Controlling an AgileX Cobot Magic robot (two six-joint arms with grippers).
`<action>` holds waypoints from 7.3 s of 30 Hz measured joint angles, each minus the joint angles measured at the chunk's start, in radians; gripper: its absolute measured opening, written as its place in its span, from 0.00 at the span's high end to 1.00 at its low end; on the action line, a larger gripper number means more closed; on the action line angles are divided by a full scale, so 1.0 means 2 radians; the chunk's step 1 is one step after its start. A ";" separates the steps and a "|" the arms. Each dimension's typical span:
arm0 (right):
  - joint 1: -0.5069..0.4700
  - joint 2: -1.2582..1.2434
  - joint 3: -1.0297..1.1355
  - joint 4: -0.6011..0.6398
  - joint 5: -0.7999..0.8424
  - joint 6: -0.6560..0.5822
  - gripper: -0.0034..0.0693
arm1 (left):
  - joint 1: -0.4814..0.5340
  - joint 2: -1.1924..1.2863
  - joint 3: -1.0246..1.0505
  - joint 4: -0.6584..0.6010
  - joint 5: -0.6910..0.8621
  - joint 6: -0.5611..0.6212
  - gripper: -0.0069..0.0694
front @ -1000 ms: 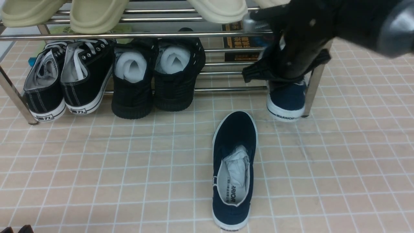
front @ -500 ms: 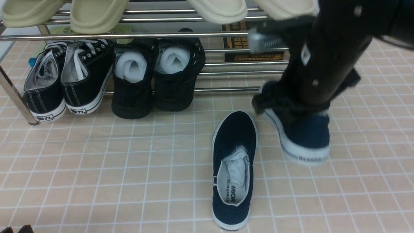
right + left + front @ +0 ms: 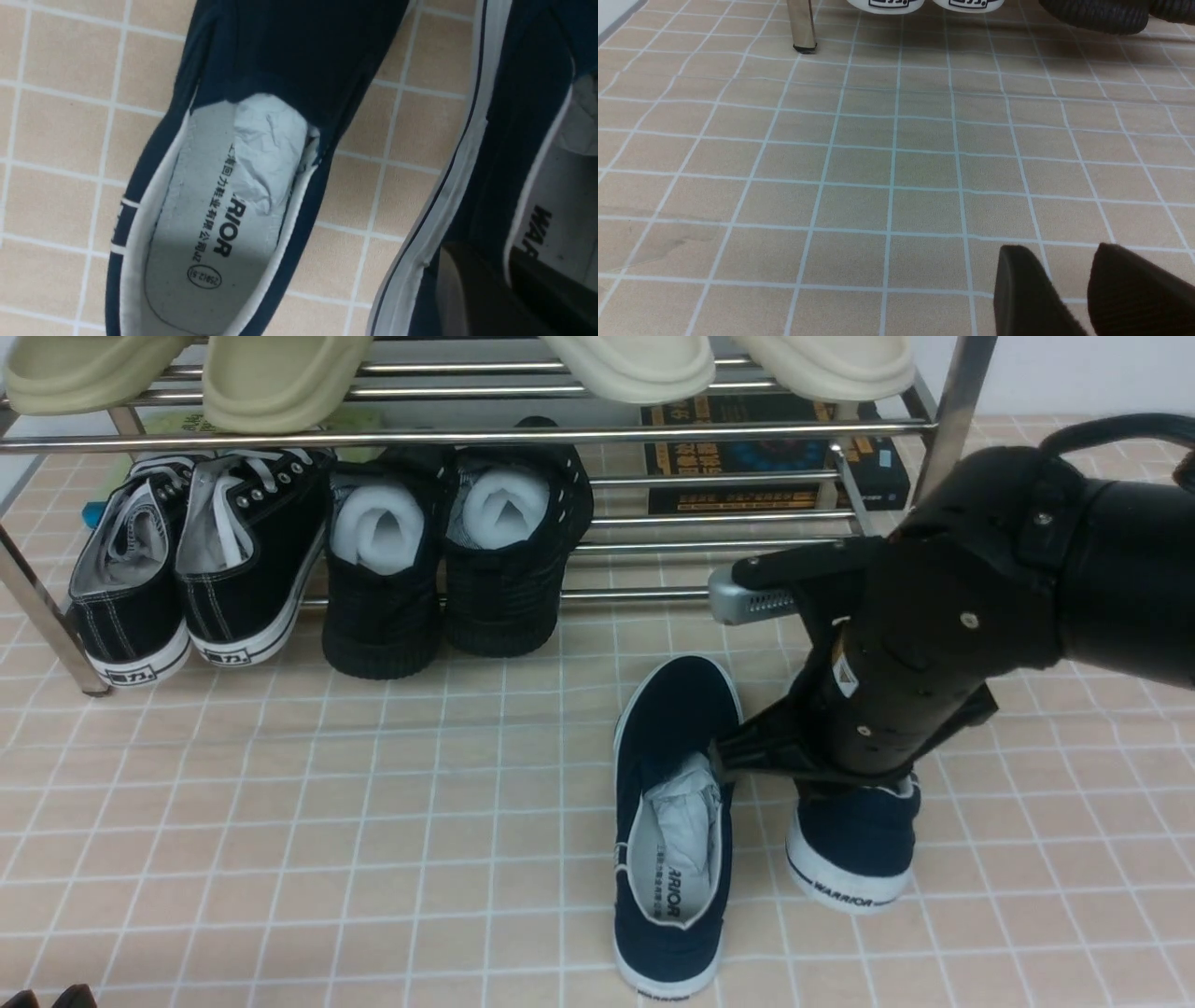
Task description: Take the shoes off the shelf from the light coffee tablecloth by hand.
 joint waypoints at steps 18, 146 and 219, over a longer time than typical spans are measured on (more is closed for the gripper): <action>-0.001 -0.007 -0.023 -0.048 -0.007 0.003 0.91 | 0.000 0.000 0.000 0.000 0.000 0.000 0.59; -0.002 -0.724 0.427 -0.012 -0.348 -0.209 0.95 | 0.000 0.000 0.000 0.000 0.000 -0.001 0.59; -0.362 -0.840 0.646 0.108 -0.267 -0.361 0.82 | 0.000 0.000 0.000 0.000 0.000 -0.001 0.59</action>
